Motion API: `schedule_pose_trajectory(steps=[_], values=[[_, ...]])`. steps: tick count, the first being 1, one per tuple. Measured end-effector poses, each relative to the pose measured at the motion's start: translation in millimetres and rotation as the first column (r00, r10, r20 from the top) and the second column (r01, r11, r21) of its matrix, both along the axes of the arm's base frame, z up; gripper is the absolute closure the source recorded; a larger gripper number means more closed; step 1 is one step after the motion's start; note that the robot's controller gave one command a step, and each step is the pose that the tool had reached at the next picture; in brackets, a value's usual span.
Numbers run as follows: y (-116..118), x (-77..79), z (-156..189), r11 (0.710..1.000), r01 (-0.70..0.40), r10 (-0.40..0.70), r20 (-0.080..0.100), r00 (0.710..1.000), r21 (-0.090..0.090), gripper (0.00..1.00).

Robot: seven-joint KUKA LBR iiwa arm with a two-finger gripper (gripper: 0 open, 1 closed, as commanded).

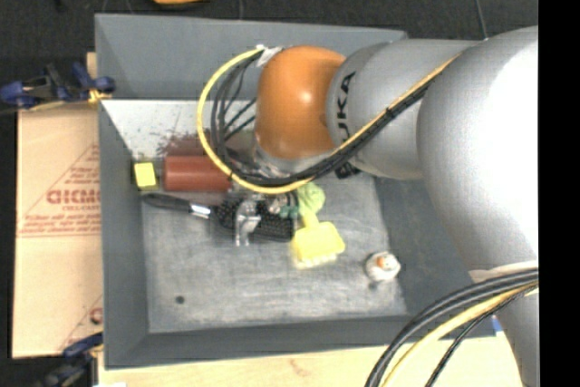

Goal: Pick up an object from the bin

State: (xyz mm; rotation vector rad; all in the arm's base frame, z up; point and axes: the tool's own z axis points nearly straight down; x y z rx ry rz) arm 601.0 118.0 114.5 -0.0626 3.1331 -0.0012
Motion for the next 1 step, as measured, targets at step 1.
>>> schedule_pose_trajectory(steps=[1], values=[[13.8, 17.2, 209.1, 1.000, -0.002, 0.002, 0.002, 1.000, 0.002, 1.00]])
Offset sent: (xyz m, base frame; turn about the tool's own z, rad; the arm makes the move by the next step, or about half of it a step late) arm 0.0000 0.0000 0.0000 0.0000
